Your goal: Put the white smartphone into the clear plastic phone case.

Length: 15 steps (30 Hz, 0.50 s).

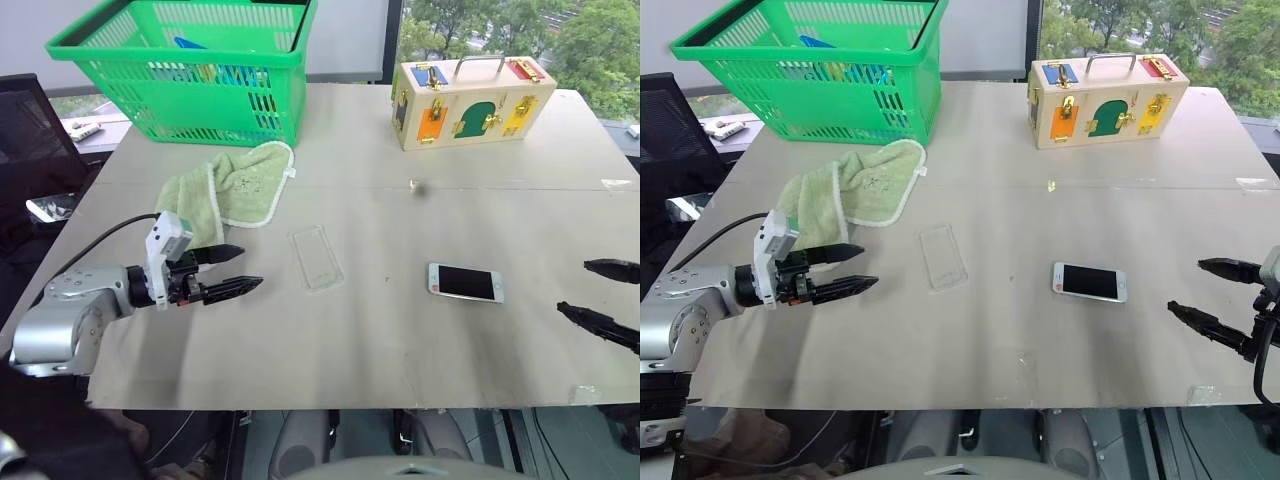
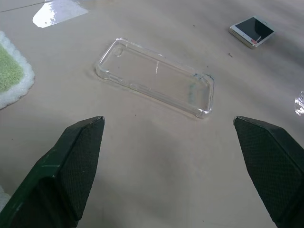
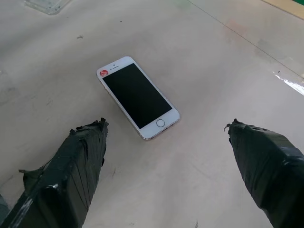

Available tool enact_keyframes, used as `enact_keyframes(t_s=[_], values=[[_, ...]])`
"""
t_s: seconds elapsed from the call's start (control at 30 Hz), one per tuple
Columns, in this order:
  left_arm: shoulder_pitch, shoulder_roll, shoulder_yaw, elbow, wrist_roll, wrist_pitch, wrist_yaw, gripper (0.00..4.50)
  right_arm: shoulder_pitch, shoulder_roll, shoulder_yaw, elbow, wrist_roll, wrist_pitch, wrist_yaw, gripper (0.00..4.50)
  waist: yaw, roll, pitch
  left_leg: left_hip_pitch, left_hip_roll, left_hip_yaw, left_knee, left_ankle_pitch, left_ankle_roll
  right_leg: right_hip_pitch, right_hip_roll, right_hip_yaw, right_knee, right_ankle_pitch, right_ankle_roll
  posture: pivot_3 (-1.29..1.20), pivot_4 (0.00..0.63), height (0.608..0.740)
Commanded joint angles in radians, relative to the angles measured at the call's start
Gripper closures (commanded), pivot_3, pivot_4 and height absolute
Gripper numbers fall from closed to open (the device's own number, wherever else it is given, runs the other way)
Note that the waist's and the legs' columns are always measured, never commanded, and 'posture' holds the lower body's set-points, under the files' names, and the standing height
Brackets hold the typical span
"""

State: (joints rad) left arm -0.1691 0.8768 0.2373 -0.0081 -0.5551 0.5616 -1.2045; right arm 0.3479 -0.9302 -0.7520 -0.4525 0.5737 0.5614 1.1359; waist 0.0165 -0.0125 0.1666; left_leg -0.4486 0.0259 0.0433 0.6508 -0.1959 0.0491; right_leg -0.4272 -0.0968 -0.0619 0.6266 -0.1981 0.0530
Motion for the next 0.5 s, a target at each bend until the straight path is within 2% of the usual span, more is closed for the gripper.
enact_keyframes(t_s=[0.03,0.13,0.3,0.5], values=[[-0.042,-0.008,-0.001,-0.044,-0.027,0.000,0.003,0.00,-0.060,0.029,0.033,-0.059,0.041,-0.018,-0.049,0.07,0.000,0.000,0.000,0.000,0.000,0.000,0.000,0.000,0.000,0.000,0.000,0.000,0.000,0.000,0.000,0.00,0.150,0.740],[-0.107,-0.060,-0.043,-0.085,-0.012,-0.059,0.015,0.00,-0.166,0.081,0.178,-0.161,0.039,-0.029,-0.153,0.07,-0.001,0.000,0.000,0.000,0.000,0.000,0.000,0.000,0.000,0.000,0.002,-0.001,0.000,0.000,-0.001,0.00,0.150,0.740],[-0.168,-0.059,-0.081,-0.023,0.025,-0.151,-0.062,0.00,-0.234,0.081,0.262,-0.246,0.200,0.051,-0.153,0.07,0.000,0.000,0.000,0.000,-0.001,0.002,0.000,0.002,0.004,0.001,0.003,0.001,0.000,0.003,-0.004,0.00,0.150,0.740],[-0.335,-0.020,-0.232,0.308,0.201,-0.447,-0.293,0.00,-0.223,0.096,0.299,-0.327,0.227,0.015,-0.164,0.07,0.008,0.000,0.000,-0.001,-0.001,0.002,0.000,0.002,0.006,0.000,0.004,0.000,0.000,0.001,-0.002,0.00,0.150,0.740]])
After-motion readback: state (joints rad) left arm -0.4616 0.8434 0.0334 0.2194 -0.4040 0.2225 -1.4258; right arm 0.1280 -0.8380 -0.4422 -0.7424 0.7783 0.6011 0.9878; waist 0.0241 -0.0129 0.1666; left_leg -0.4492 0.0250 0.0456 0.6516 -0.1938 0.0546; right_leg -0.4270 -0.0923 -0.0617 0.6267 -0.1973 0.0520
